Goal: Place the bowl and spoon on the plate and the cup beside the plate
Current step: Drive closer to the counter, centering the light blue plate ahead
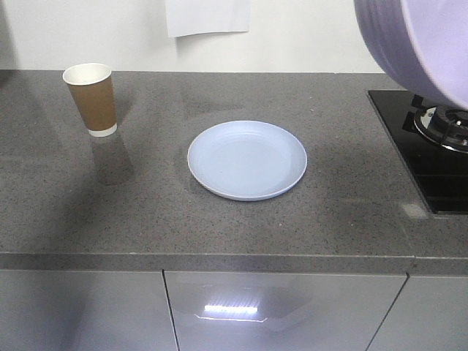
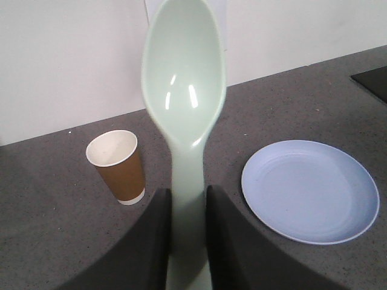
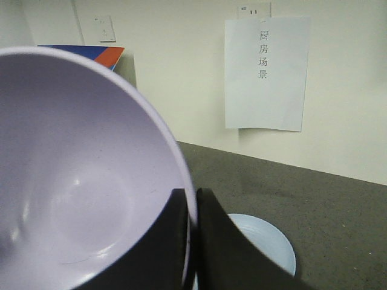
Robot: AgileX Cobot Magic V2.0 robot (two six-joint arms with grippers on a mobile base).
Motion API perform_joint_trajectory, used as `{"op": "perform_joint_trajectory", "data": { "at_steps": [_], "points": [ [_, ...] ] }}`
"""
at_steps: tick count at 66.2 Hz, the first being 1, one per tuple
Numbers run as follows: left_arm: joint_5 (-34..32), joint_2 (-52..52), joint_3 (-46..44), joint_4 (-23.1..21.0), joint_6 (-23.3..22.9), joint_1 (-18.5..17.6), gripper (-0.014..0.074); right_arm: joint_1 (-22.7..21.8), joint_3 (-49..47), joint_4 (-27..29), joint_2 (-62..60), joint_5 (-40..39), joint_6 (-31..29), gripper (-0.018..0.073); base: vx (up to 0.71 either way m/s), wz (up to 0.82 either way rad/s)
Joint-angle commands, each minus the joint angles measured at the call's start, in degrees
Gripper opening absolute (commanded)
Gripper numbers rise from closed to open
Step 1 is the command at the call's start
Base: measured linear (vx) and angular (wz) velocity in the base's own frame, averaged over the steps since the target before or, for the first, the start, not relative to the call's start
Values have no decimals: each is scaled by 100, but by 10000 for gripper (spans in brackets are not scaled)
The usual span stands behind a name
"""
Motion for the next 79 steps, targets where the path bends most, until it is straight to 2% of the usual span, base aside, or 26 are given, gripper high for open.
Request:
{"op": "perform_joint_trajectory", "data": {
  "at_steps": [1,79],
  "points": [
    [-374,-99,-160,61,-44,-11,-6,-11,-134,322,-9,-281,-39,-5,5,0],
    [-374,-99,-160,61,-44,-11,-6,-11,-134,322,-9,-281,-39,-5,4,-1]
  ]
}}
